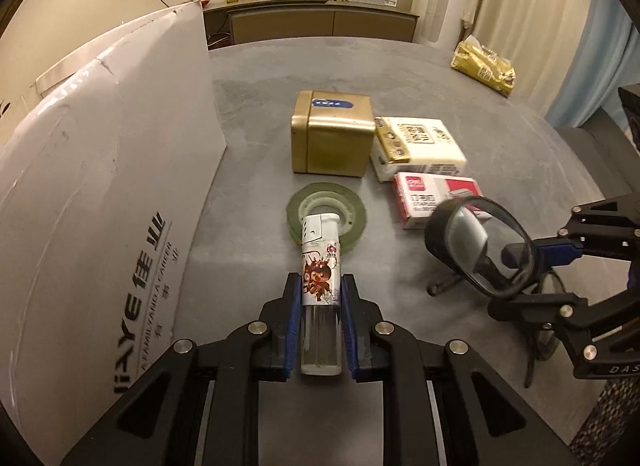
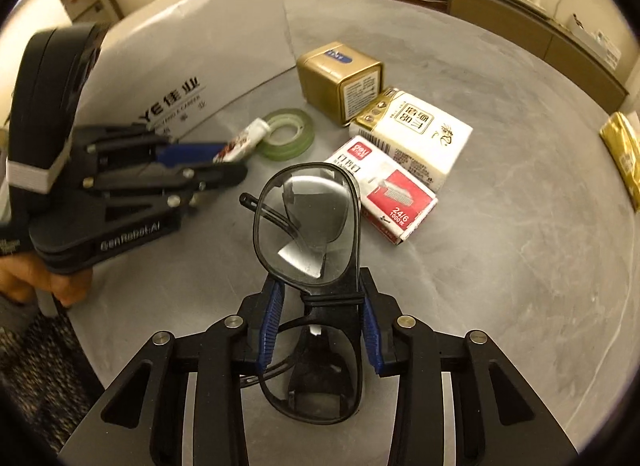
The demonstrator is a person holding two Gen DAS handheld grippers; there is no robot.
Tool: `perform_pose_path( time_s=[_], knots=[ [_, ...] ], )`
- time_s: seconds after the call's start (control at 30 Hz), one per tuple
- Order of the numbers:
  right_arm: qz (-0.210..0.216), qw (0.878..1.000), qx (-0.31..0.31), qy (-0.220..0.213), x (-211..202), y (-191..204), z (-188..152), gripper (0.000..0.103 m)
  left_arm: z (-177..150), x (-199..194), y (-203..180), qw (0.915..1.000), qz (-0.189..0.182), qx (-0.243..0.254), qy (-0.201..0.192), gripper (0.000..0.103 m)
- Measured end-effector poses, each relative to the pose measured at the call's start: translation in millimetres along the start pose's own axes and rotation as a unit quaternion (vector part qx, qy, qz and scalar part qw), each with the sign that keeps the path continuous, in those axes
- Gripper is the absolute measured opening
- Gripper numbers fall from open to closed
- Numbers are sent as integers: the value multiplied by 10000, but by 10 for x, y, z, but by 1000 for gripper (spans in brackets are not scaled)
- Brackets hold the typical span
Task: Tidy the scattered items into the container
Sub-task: 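Lift the lighter and glasses and carry them over the box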
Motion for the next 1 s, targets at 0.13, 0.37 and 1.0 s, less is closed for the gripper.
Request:
perform_pose_path(
  time_s=[0.13, 0.37, 1.0],
  knots=[
    [211, 9996, 122, -148, -96, -36, 35, 36, -1, -90, -14, 9999, -103, -44, -122, 20],
    [268, 9988, 313, -277, -79, 52, 155, 34, -55, -218, 15, 9998, -67, -136, -151, 20],
    [319, 9972, 256, -627, -320, 288, 97, 34, -384, -695, -135, 9983, 489, 68, -323, 20]
  ],
)
Point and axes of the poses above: each gripper's, at about its wrist camera, not at the fingertips, and x roughly the way its jaws point, y to its left, z to its top, the point moved 6 cm from there along x, roughly the way its jaws point, and after that the axes turned 12 degrees about y, right-handed, at the moved point
